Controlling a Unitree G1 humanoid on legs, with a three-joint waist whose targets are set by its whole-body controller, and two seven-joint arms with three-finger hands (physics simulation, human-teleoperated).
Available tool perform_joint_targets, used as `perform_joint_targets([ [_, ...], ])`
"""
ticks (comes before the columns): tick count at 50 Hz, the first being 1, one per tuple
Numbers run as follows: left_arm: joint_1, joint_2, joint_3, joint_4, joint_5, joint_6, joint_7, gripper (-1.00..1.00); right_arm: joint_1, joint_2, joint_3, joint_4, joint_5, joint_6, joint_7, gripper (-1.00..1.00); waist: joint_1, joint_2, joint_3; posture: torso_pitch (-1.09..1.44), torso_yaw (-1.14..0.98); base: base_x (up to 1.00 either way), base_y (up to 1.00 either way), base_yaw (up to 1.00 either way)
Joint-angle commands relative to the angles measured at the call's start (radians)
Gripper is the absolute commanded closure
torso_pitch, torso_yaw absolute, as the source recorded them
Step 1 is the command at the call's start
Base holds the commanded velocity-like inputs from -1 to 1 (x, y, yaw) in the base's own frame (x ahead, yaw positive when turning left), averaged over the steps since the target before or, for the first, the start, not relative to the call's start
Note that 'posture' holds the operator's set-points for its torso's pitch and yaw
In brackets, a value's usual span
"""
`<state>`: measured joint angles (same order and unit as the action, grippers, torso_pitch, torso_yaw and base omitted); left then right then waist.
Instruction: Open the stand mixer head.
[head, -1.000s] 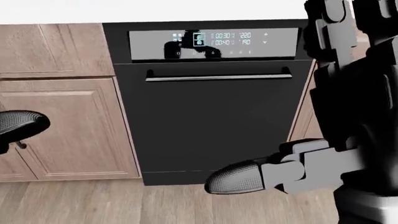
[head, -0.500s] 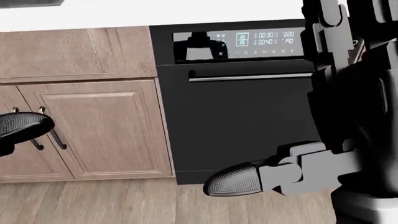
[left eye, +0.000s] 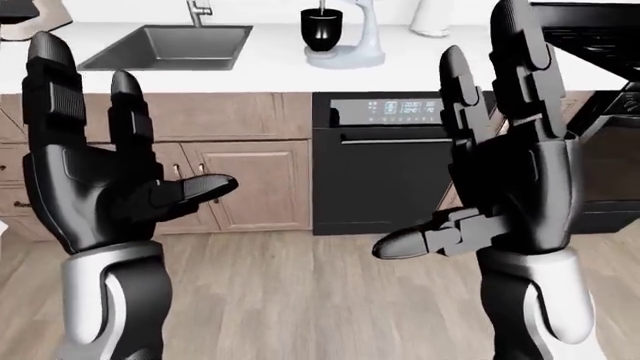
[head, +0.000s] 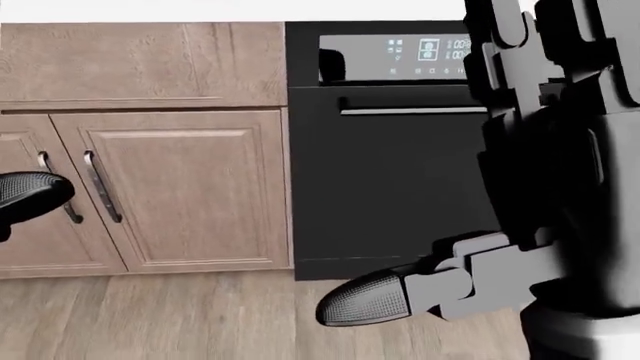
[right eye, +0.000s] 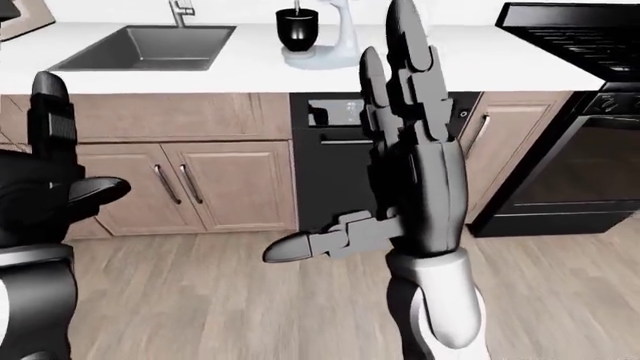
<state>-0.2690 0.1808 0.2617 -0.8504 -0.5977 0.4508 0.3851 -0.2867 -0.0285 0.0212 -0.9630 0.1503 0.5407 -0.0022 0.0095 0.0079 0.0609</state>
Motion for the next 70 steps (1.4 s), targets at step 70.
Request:
perform_joint_targets([
  [70,-0.020,0.015,0.009,-0.017,-0.018,-0.038,-0.007,-1.00,0.014,0.031,0.062,-0.037,-0.118,-0.012,0.098,-1.00,-0.013,0.036,-0.016,0.00,0.00,0.40,0.00,0.00],
])
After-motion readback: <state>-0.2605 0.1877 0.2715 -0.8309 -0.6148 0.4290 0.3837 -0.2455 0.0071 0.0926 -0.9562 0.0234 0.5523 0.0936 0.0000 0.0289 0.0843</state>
